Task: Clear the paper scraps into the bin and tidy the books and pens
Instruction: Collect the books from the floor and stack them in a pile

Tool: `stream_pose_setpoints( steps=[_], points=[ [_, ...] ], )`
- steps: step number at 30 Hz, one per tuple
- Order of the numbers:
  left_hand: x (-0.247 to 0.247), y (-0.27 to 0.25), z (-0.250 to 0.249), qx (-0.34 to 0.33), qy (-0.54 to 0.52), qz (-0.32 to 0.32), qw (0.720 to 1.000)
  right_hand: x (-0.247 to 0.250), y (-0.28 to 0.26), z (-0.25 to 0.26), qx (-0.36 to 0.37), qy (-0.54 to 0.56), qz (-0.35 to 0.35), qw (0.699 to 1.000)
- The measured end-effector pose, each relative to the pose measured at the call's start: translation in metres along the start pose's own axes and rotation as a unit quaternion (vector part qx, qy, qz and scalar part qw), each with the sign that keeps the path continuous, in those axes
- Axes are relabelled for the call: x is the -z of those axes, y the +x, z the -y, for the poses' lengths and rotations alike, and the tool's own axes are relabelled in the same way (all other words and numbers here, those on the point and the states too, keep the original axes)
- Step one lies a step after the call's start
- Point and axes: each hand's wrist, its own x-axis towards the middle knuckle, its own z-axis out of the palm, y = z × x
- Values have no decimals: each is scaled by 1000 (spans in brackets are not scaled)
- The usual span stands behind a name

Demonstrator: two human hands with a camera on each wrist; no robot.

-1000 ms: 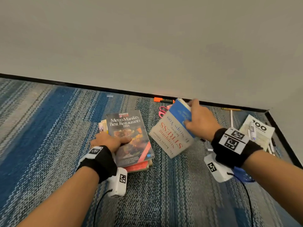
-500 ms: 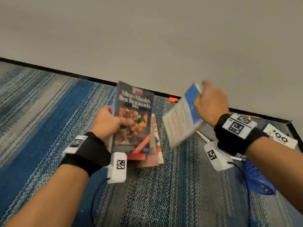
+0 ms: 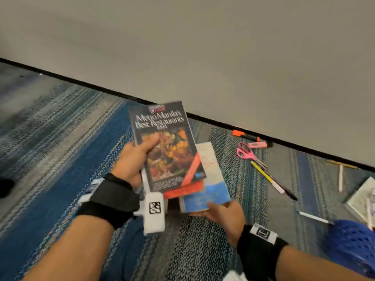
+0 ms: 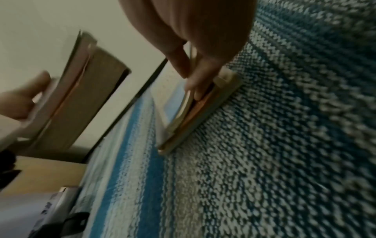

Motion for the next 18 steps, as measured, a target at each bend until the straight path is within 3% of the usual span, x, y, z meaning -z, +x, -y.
stream_pose_setpoints(
  steps=[4,7,9,11,12,13,15,16,18],
  points=[
    [-9,6,47,67,25,-3,997,17,6,6,-70,-169,100,978],
    [-15,12,66,91,34,3,995,37,33,14,-5,-324,2,946],
    [-20,16,70,93,50,3,994,44,43,18,32,-272,-48,961],
    [-26,24,76,74,84,-8,994,39,39,29,61,-206,-9,977],
    [-29,30,79,53,151,-28,987,33,34,35,65,-190,28,979],
    [-30,37,81,30,260,-58,963,27,32,38,64,-175,66,980],
    [-33,41,85,0,467,-123,876,12,34,36,53,-151,113,981],
    [-35,40,87,12,481,-129,867,4,34,35,51,-147,118,981],
    [-37,40,92,41,438,-101,892,-3,40,30,49,-139,116,982]
  ],
)
